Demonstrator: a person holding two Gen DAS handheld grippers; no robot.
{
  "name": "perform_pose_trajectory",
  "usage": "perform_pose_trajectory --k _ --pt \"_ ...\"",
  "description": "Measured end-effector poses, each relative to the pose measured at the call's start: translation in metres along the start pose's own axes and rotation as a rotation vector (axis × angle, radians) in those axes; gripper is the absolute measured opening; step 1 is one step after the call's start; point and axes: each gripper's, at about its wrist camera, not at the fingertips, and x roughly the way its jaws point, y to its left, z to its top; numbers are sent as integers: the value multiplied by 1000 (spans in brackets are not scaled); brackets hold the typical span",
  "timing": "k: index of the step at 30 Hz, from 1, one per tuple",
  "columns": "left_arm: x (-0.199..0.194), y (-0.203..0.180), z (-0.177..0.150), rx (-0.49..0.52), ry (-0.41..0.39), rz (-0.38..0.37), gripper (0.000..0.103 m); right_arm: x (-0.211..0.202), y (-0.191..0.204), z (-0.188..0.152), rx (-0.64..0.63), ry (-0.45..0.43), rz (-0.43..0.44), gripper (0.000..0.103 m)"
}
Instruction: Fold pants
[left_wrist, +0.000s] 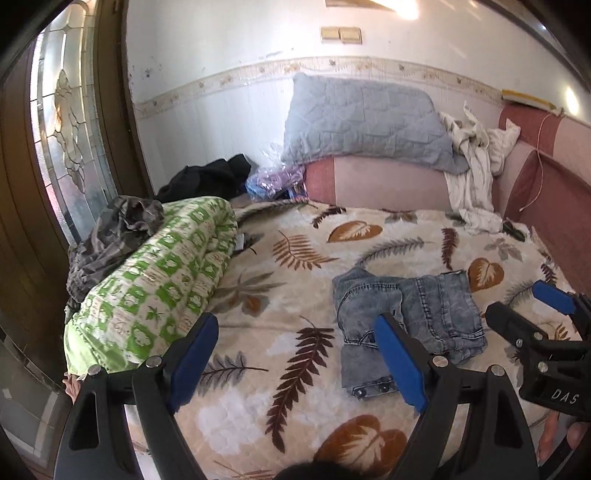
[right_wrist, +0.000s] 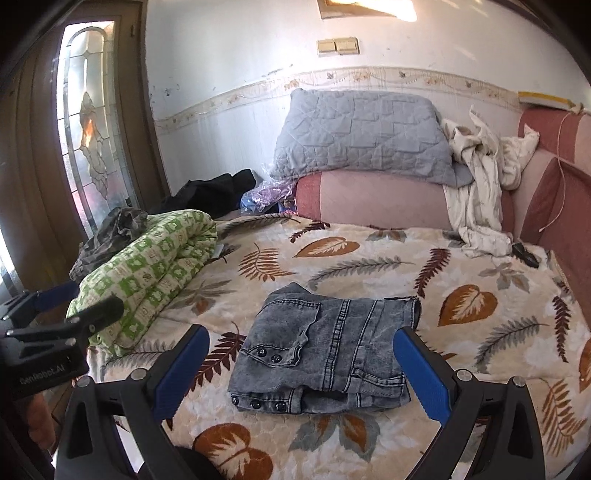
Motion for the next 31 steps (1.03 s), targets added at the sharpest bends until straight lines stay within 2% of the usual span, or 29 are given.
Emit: perform_pose_trajectory --k 6,18,27,31 --pt "27 0 5 -12 35 -20 87 30 -3 3 6 34 22 101" --pt "54 0 18 -3 20 -53 87 69 7 8 -2 74 66 101" --pt "55 3 24 0 -42 -22 87 78 9 13 18 56 76 101" --pt "60 3 24 3 -23 -42 87 76 9 14 19 41 81 101"
